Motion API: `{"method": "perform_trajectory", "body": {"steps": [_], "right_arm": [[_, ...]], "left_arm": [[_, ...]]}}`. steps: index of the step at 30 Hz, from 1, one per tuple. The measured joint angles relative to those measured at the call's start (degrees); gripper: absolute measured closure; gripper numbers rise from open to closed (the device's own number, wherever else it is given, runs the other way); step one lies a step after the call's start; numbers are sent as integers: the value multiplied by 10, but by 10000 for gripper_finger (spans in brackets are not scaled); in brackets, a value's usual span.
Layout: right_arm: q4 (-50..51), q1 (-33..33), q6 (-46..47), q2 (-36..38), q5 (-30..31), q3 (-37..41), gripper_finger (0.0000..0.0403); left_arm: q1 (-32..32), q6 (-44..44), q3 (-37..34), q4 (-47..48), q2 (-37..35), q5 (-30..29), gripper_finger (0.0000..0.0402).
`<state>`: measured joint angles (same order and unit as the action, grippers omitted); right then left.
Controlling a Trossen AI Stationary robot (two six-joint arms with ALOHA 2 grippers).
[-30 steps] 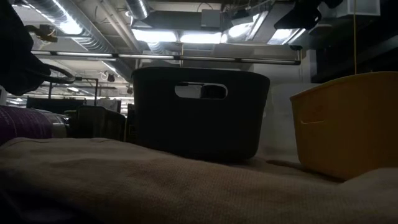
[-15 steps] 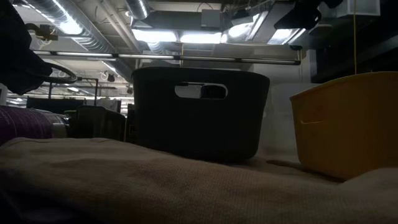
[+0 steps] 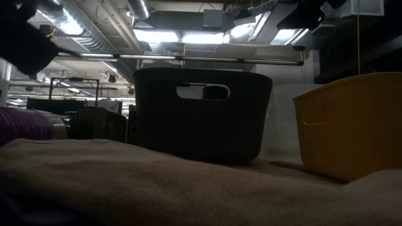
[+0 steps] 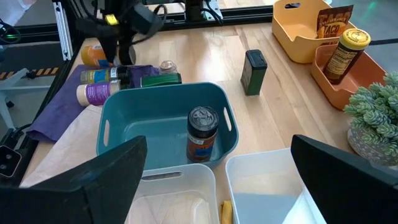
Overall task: Sort spices by type
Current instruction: Put the left black seasoning bottle into the blue bin
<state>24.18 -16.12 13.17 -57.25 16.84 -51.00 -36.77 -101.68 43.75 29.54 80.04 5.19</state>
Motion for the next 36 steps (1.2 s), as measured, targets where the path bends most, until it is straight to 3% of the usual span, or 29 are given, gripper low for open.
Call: {"method": "perform_trajectory", "body": {"steps": [10, 17, 24, 32, 36], "right_arm": [[0, 0, 0, 0, 0, 0, 6], [0, 0, 0, 0, 0, 0, 6], [0, 0, 0, 0, 0, 0, 6], [0, 0, 0, 0, 0, 0, 6], [0, 0, 0, 0, 0, 0, 6]], "left_arm": [[0, 52, 0, -4, -99, -60, 205], [4, 125, 0, -30, -144, -220, 206], [41, 327, 0, -141, -128, -374, 201], [94, 589, 0, -305, -74, -433, 200], [110, 676, 0, -344, -36, -471, 200]]}}
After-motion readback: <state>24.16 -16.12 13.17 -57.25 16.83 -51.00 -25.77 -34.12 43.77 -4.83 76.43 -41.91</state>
